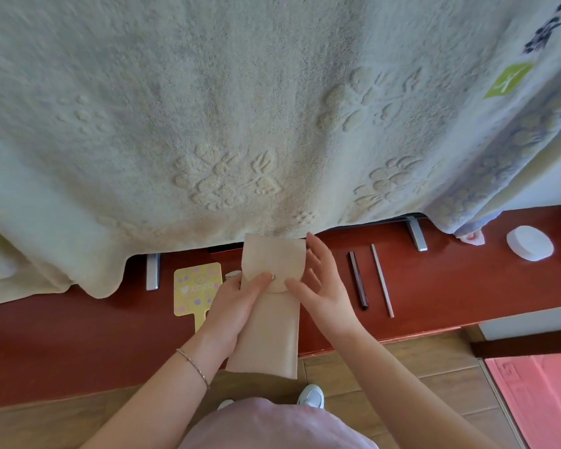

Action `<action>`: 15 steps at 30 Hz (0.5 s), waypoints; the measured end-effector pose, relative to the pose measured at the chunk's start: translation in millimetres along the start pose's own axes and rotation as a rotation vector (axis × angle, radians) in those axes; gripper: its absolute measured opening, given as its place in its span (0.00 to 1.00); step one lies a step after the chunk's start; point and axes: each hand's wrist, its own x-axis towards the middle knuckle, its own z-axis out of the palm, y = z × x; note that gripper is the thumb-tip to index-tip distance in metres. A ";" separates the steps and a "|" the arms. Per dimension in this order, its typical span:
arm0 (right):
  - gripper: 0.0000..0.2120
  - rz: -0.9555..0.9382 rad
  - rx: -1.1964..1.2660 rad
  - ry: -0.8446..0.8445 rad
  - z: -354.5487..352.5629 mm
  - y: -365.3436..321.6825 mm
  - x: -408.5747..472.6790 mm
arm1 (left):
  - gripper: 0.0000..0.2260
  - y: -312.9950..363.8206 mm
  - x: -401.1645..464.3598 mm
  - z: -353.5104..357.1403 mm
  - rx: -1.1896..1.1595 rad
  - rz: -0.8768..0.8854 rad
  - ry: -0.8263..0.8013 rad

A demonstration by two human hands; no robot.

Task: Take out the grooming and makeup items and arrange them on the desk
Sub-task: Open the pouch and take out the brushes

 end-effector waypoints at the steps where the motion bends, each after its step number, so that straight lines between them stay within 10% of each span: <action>1: 0.35 0.099 0.087 0.002 1.2 -1.2 0.9 | 0.11 0.4 0.5 0.6 0.007 0.010 -0.001; 15: 0.09 0.384 0.092 -0.066 0.3 -3.2 4.7 | 0.02 -4.4 -2.4 11.9 0.146 0.164 -0.014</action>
